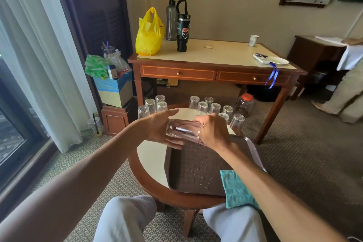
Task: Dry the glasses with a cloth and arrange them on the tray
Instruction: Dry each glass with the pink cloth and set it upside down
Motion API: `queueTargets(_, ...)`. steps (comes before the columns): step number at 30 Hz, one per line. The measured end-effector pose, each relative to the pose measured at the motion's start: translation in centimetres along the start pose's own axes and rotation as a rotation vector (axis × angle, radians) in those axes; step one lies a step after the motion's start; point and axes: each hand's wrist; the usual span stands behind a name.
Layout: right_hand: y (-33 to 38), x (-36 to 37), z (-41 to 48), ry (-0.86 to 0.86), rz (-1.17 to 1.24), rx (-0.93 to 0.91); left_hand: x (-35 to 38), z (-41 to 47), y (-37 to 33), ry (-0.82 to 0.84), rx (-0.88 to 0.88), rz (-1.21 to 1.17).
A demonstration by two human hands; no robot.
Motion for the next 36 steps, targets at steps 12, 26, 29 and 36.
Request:
queueTargets(12,0.6,1.4,1.6,0.178,0.512,0.544,3.2,-1.4,-0.4,-0.295,0.320,0.291)
queueTargets(26,1.9,-2.1,1.4,0.019,0.014,0.211,2.6,-1.8,-0.8,-0.154,0.360,0.248)
queueTargets(29,1.6,-2.2,1.6,-0.046,-0.157,-0.017,2.7,-2.3,-0.7,-0.123,0.199,0.209)
queueTargets(36,0.7,0.0,1.4,0.044,0.185,0.354,3.7,-1.9,-0.7,-0.265,0.398,0.235)
Point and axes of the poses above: each hand's wrist, its own z-axis towards the middle knuckle, its own x-axis out of the palm, y = z × x, and after that the axes turned 1 degree about -z, right-handed
